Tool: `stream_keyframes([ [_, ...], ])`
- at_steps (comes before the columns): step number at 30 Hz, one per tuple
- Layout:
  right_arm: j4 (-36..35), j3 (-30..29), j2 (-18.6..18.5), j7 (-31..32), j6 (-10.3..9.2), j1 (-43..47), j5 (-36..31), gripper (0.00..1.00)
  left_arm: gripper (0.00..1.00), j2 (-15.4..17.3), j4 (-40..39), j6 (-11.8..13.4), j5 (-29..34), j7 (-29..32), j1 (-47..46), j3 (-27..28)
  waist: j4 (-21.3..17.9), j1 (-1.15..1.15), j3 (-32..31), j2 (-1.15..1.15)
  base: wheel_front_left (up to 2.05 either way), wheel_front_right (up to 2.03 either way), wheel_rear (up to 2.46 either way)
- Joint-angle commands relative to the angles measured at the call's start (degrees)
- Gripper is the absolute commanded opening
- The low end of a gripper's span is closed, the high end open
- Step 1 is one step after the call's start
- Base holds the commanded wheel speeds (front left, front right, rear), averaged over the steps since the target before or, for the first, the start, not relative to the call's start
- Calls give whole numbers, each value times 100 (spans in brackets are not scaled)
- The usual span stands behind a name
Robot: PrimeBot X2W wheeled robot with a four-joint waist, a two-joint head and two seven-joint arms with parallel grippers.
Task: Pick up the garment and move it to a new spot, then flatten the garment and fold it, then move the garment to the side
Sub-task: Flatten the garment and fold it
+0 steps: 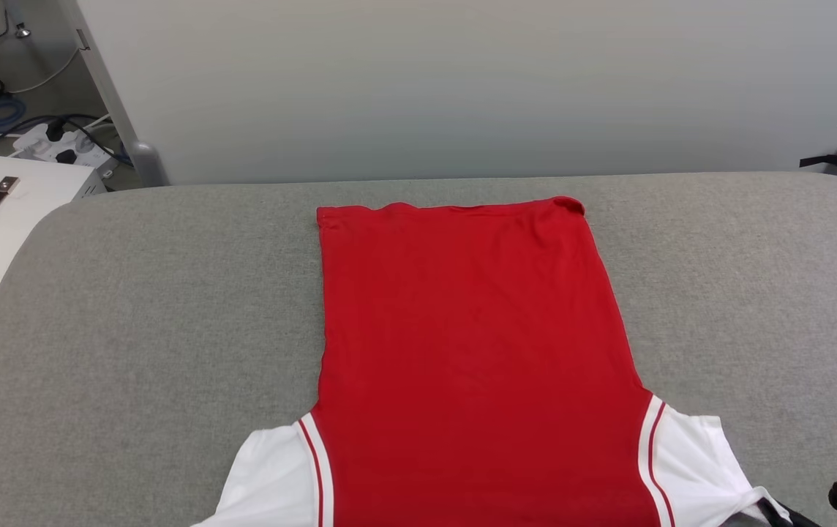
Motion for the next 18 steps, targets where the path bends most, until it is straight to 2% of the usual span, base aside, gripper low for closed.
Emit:
stream_keyframes([
  [1, -19, -157, -59, -25, -5, 212, -26, 0, 0, -8, 84, 33, 34, -34, 128, 51, 9, 1, -16, 0, 0, 0, 0],
  [7, -163, -717, 61, 22, -5, 602, -187, 0, 0, -107, 144, -8, 172, -34, 201, 132, -11, 1, -12, 0, 0, 0, 0],
  [8, -192, -811, 94, 41, -5, 620, -226, 32, 0, -132, 120, -21, 199, -34, 184, 153, -6, 1, -10, 0, 0, 0, 0],
  [9, -243, -931, 130, 64, -5, 632, -284, 58, 0, -161, 86, -31, 240, -34, 162, 182, 1, 1, -8, 0, 0, 0, 0],
  [10, -292, -1035, 149, 81, -5, 634, -340, 100, 0, -178, 57, -38, 279, -34, 146, 197, 6, 1, -6, 0, 0, 0, 0],
  [15, -765, -1845, 161, 150, -5, 487, -712, 100, 0, -283, -210, -33, 505, -34, 58, 307, 45, 1, 70, 0, 0, 0, 0],
  [18, -1353, -2422, 84, 338, -5, 313, -946, 100, 0, -352, -434, 1, 642, -34, 18, 391, 93, 1, 155, 0, 0, 0, 0],
])
